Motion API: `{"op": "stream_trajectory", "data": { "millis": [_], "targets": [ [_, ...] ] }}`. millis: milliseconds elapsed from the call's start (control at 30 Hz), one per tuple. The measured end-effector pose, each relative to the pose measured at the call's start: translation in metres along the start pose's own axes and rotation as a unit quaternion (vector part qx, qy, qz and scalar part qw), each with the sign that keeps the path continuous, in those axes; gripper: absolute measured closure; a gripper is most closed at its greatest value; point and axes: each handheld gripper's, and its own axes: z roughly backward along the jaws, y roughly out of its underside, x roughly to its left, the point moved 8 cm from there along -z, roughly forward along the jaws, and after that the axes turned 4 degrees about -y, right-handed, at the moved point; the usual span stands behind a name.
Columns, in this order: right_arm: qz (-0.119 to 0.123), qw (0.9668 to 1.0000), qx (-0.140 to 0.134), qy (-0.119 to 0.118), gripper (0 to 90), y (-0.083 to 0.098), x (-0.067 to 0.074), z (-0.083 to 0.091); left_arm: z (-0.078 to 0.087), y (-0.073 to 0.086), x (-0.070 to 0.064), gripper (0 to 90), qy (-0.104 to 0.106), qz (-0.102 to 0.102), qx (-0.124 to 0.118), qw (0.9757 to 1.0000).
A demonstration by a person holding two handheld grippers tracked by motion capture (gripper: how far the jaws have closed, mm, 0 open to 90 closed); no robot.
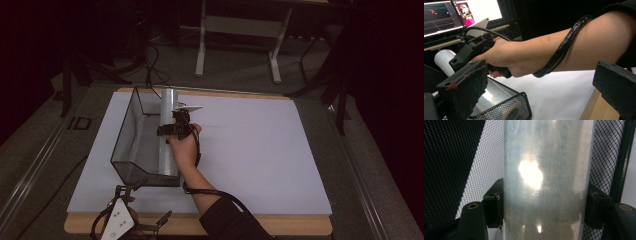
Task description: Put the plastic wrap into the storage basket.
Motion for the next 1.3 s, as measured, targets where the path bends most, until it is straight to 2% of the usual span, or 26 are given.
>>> {"op": "stream_trajectory", "data": {
  "millis": [67, 300, 500, 633, 700, 1200, 1300],
  "targets": [
    [0.004, 1.0000, 0.000, 0.002, 32.0, 0.001, -0.001, -0.001, 0.000, 0.000, 0.000, 0.2, 0.000, -0.001, 0.000, 1.0000],
    [-0.011, 0.9999, 0.006, 0.003, 31.8, 0.002, -0.006, 0.002, -0.001, 0.001, 0.000, 0.1, 0.000, -0.001, 0.002, 1.0000],
    [-0.002, 0.9998, 0.014, 0.012, 31.1, 0.002, -0.005, 0.002, -0.001, 0.001, -0.001, 0.1, 0.001, -0.003, 0.003, 1.0000],
    [0.015, 0.9989, 0.040, 0.019, 30.4, 0.001, -0.005, 0.002, -0.002, 0.001, -0.001, 0.2, 0.002, -0.004, 0.004, 1.0000],
    [0.015, 0.9988, 0.043, 0.016, 30.3, 0.001, -0.005, 0.002, -0.002, 0.001, -0.002, 0.1, 0.002, -0.005, 0.004, 1.0000],
    [0.019, 0.9987, 0.044, 0.018, 30.1, 0.001, -0.004, 0.009, -0.001, 0.000, -0.002, 0.1, 0.002, -0.005, 0.002, 1.0000],
    [0.027, 0.9983, 0.039, 0.032, 29.2, -0.001, -0.003, 0.014, -0.001, 0.000, -0.002, 0.1, 0.003, -0.005, 0.002, 1.0000]
  ]
}}
